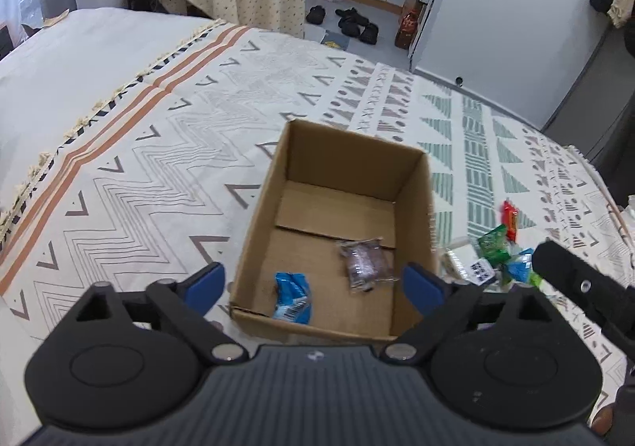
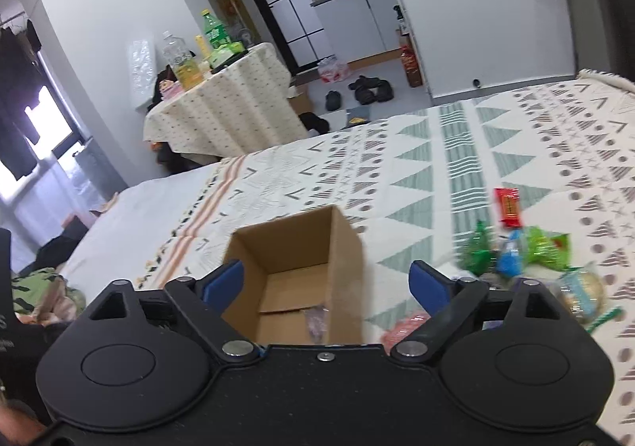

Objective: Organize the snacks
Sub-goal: 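Drop blue candy into box with left gripper while right drops purple cake in, then move both grippers back over the snack pile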

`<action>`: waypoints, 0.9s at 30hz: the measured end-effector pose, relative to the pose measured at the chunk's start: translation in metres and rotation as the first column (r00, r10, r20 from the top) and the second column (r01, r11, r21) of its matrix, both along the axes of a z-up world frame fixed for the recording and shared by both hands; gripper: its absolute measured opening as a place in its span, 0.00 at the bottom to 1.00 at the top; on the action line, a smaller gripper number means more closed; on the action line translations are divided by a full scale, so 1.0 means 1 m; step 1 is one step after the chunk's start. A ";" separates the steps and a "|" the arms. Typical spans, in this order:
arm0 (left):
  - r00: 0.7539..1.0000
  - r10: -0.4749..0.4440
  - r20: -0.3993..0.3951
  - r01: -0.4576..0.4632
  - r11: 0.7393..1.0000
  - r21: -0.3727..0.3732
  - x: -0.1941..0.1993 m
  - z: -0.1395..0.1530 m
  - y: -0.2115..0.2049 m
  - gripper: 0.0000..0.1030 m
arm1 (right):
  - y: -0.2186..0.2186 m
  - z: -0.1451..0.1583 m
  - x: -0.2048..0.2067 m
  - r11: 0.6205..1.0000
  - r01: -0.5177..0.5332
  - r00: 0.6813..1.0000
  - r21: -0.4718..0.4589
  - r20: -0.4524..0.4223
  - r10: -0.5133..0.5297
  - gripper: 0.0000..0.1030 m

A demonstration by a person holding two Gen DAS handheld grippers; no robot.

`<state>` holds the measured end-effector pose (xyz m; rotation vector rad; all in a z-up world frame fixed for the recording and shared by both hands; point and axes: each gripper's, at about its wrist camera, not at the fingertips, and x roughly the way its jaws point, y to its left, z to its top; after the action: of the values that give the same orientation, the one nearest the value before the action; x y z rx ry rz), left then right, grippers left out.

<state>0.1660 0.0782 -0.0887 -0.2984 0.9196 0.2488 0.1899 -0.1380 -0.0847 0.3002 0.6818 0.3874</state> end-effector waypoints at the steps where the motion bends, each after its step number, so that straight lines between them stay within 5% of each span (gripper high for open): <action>1: 1.000 -0.001 0.003 0.001 1.000 0.009 -0.001 0.002 -0.004 1.00 | -0.006 0.001 -0.002 1.000 0.006 1.000 -0.001 -0.001 -0.006 0.89; 8: 0.999 -0.039 0.020 0.038 0.999 0.035 -0.009 0.012 -0.035 1.00 | -0.044 0.006 -0.010 1.000 0.020 1.000 0.014 0.009 -0.020 0.98; 27: 0.996 -0.086 0.003 0.085 0.995 0.050 -0.017 0.026 -0.122 1.00 | -0.146 -0.002 -0.026 0.993 0.120 0.993 0.021 -0.001 -0.120 0.99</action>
<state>0.1488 -0.0433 -0.0631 -0.2126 0.9172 0.1917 0.1639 -0.2840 -0.0871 0.3595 0.6559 0.2806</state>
